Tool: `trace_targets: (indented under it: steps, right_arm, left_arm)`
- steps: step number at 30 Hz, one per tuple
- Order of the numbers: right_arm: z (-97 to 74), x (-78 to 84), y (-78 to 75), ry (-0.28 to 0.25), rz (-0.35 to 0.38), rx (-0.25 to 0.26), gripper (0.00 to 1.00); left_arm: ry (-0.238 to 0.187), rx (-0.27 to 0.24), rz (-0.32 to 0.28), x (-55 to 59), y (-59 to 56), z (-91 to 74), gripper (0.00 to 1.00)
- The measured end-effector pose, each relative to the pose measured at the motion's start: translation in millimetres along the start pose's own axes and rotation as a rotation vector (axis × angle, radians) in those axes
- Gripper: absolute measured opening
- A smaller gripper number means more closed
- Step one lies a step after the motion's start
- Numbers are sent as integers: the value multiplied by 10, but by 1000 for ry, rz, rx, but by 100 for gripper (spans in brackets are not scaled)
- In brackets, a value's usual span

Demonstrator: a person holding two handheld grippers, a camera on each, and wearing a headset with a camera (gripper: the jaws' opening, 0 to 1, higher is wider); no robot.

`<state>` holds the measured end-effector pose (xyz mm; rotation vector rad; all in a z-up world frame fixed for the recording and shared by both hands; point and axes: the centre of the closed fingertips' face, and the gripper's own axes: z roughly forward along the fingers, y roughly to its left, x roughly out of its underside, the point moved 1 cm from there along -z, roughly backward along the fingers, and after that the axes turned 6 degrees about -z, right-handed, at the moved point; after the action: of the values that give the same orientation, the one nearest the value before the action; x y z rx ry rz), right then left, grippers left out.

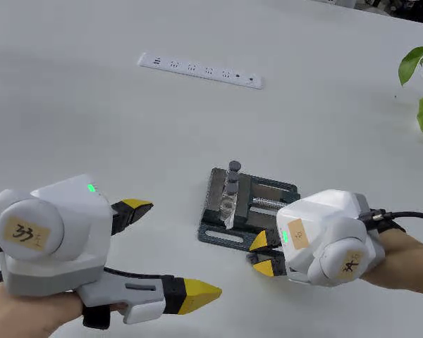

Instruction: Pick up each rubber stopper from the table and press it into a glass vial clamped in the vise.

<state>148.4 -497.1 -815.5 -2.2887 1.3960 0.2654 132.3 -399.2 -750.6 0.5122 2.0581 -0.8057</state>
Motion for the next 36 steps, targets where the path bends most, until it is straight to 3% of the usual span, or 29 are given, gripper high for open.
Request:
trace_targets:
  steps: [2, 6, 9, 11, 12, 14, 19, 23, 27, 29, 31, 36]
  right_arm:
    - [-15, -6, 15, -11, 44, 2, 5]
    - [-119, -38, -76, -30, 71, 69, 5]
    - [-249, -77, -142, -48, 95, 115, 5]
    - [-309, -86, -151, -44, 106, 121, 5]
    - [-370, -107, -199, -52, 107, 164, 5]
    - [-449, -142, -198, -61, 125, 173, 5]
    - [-663, -257, -250, -94, 128, 257, 5]
    - [-794, -343, -251, -114, 128, 298, 5]
    - [-951, -468, -299, -138, 107, 376, 5]
    - [-1001, -530, -292, -157, 115, 382, 5]
    - [-1061, -590, -317, -169, 110, 419, 5]
    - [-1159, -701, -370, -191, 115, 470, 5]
  left_arm:
    - [-5, 13, -31, -8, -32, 10, 91]
    - [5, 37, -87, -4, -61, 26, 85]
    - [-21, 80, -179, -90, -139, 47, 84]
    - [-20, 74, -159, -109, -92, 40, 79]
    - [-21, 80, -142, -145, -126, 51, 77]
    - [-15, 90, -145, -181, -145, 77, 76]
    - [-10, 148, -163, -282, -259, 100, 68]
    - [-8, 167, -140, -381, -294, 97, 63]
    - [-29, 239, -218, -532, -372, 60, 50]
    - [-45, 260, -230, -599, -402, 48, 45]
    - [-57, 282, -243, -664, -439, 37, 40]
    - [-72, 375, -326, -773, -595, 36, 31]
